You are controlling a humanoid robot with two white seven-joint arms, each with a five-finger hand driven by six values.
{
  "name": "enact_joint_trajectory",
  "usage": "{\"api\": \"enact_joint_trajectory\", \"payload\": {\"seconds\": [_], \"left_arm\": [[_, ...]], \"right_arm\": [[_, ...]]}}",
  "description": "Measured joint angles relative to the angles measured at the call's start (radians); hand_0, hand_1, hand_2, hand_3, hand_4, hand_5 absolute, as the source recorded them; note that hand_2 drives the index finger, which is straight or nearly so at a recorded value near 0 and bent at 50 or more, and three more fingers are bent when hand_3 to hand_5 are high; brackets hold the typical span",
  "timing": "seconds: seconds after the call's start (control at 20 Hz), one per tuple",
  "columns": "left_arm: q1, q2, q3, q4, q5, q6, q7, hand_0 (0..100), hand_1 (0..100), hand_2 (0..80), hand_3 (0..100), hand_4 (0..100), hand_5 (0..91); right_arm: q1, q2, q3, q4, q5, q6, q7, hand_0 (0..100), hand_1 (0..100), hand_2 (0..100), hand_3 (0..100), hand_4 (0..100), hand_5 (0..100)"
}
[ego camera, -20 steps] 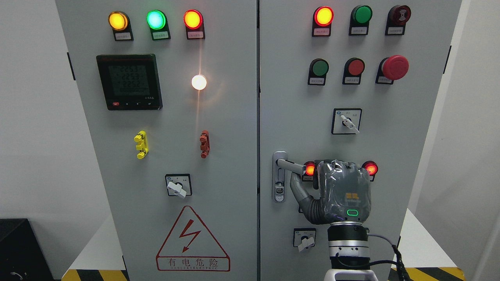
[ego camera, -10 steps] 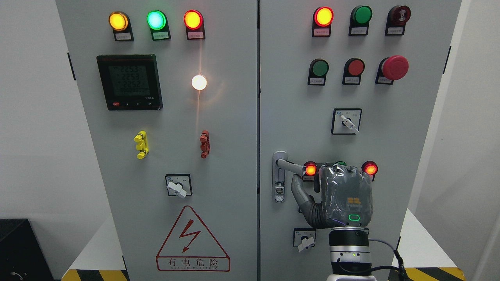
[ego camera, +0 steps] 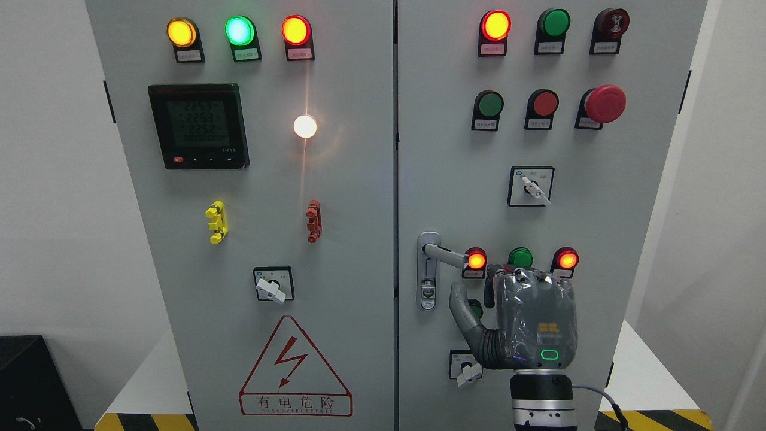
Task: Release door handle
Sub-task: 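Open the right hand fingers off the silver handle, then withdraw the open right hand down and away from the handle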
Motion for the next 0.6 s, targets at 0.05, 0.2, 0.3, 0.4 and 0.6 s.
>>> {"api": "enact_joint_trajectory", "payload": {"seconds": [0.05, 0.2, 0.3, 0.4, 0.6], "left_arm": [[0.0, 0.0, 0.0, 0.0, 0.0, 0.0, 0.0, 12, 56, 0.0, 0, 0, 0.0], [0.0, 0.0, 0.0, 0.0, 0.0, 0.0, 0.0, 12, 56, 0.0, 0, 0, 0.0], [0.0, 0.0, 0.0, 0.0, 0.0, 0.0, 0.0, 12, 56, 0.0, 0, 0, 0.0], [0.0, 0.0, 0.0, 0.0, 0.0, 0.0, 0.0, 12, 56, 0.0, 0, 0, 0.0], [0.0, 0.0, 0.0, 0.0, 0.0, 0.0, 0.0, 12, 56, 0.0, 0, 0, 0.0]], "right_arm": [[0.013, 0.0, -0.011, -0.007, -0.009, -0.031, -0.013, 48, 34, 67, 98, 95, 100], [0.045, -0.002, -0.048, -0.022, -0.047, -0.116, -0.042, 47, 33, 62, 91, 92, 95], [0.059, -0.002, -0.077, -0.03, -0.074, -0.188, -0.068, 47, 33, 60, 88, 90, 92], [0.069, -0.003, -0.112, -0.036, -0.099, -0.256, -0.086, 47, 33, 57, 85, 86, 87], [0.079, -0.004, -0.175, -0.047, -0.156, -0.367, -0.094, 48, 31, 45, 70, 75, 74]]}}
